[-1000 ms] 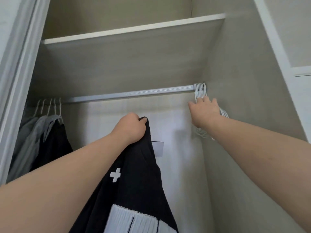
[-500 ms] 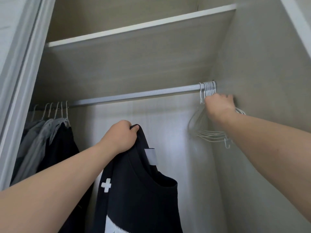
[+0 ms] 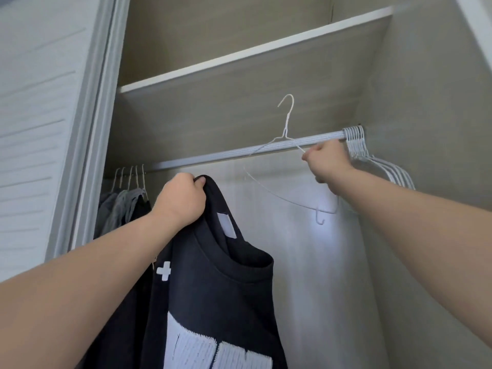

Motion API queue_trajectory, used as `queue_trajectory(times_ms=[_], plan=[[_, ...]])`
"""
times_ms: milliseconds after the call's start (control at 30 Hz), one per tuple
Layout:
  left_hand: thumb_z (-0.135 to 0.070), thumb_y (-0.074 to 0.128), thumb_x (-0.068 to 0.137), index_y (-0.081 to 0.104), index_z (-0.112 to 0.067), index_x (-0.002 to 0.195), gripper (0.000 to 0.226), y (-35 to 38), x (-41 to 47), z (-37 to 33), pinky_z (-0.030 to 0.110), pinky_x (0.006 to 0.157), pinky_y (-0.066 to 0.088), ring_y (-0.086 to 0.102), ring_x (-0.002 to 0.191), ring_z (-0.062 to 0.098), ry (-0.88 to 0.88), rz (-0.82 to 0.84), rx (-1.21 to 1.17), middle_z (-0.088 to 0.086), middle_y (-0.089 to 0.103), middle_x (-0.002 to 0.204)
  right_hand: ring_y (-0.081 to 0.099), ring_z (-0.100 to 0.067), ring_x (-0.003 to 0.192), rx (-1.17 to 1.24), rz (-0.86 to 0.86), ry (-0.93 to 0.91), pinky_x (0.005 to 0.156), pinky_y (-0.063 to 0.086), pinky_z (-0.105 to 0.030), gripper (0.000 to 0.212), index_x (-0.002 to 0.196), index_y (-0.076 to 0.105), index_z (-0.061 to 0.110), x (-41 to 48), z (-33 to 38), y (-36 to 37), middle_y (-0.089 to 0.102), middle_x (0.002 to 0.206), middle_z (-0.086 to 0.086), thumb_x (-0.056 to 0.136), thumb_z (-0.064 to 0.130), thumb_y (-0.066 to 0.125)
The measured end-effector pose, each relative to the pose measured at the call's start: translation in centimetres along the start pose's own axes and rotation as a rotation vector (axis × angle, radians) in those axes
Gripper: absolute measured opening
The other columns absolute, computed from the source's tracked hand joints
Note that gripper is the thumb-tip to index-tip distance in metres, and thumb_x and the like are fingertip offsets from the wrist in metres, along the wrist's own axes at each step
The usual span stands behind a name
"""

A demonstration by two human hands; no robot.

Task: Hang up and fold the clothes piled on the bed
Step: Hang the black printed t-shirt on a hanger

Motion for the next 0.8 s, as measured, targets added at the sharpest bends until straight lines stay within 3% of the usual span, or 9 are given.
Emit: queue_trajectory(times_ms=[100, 200, 267, 433, 633, 800], plan=[[-0.029, 0.041, 0.107, 0.055, -0.001, 0.08, 0.041, -4.0, -0.4, 0.2, 0.036, 0.072, 0.037, 0.053, 0.078, 0.033, -0.017, -0.101, -0.018, 0.012, 0.058, 0.076, 0.031, -0.017, 0.04, 0.348, 0.112, 0.13, 0.041, 0.025, -0.023, 0.014, 0.092, 0.066, 0.009, -1.9, 0.5, 1.9, 0.04, 0.06, -0.003, 0.091, 0.005, 0.052], [-0.029, 0.041, 0.107, 0.047, -0.009, 0.073, 0.041, -8.7, -1.2, 0.1, 0.035, 0.07, 0.034, 0.046, 0.066, 0.022, -0.05, -0.179, 0.003, 0.006, 0.051, 0.071, 0.021, -0.013, 0.039, 0.64, 0.156, 0.167, 0.038, 0.018, -0.018, 0.013, 0.085, 0.057, 0.012, -4.4, 2.5, 3.3, 0.029, 0.054, 0.0, 0.091, 0.005, 0.048], [-0.028, 0.04, 0.108, 0.047, -0.009, 0.072, 0.041, -11.9, -1.8, 0.2, 0.035, 0.07, 0.034, 0.046, 0.068, 0.025, -0.078, -0.192, 0.017, 0.005, 0.049, 0.07, 0.021, -0.012, 0.039, 0.769, 0.219, 0.185, 0.039, 0.018, -0.017, 0.008, 0.086, 0.054, 0.013, -6.1, 4.6, 4.4, 0.029, 0.054, 0.001, 0.092, 0.009, 0.053], [-0.023, 0.039, 0.107, 0.051, -0.003, 0.08, 0.036, -19.6, -3.9, 1.1, 0.032, 0.053, 0.032, 0.047, 0.061, 0.022, -0.219, -0.202, 0.009, 0.008, 0.049, 0.068, 0.019, -0.008, 0.035, 0.837, 0.411, 0.192, 0.036, 0.015, -0.015, 0.019, 0.084, 0.056, 0.013, -10.7, 10.0, 6.6, 0.027, 0.049, 0.005, 0.1, 0.024, 0.056], [-0.02, 0.037, 0.107, 0.048, -0.004, 0.099, 0.022, -29.8, -8.1, 2.3, 0.031, 0.063, 0.037, 0.049, 0.076, 0.025, -0.386, -0.272, 0.046, 0.009, 0.047, 0.081, 0.017, -0.006, 0.034, 0.922, 0.525, 0.149, 0.035, 0.014, -0.015, 0.024, 0.087, 0.064, 0.008, -17.1, 16.0, 8.3, 0.024, 0.042, 0.01, 0.102, 0.021, 0.051], [-0.007, 0.037, 0.102, 0.035, -0.013, 0.067, 0.035, -39.7, -12.4, 0.2, 0.03, 0.052, 0.036, 0.037, 0.057, 0.013, -0.389, -0.373, 0.239, 0.002, 0.039, 0.069, 0.017, -0.005, 0.034, 1.071, 0.66, 0.15, 0.036, 0.013, -0.015, 0.021, 0.089, 0.064, 0.007, -22.6, 22.1, 9.3, 0.024, 0.043, 0.01, 0.102, 0.019, 0.053]])
Point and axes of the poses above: each hand's wrist, its own x-axis towards the middle knuckle, its own y-axis out of the palm, z = x × y, the point moved 6 cm from there along x, towards the middle knuckle
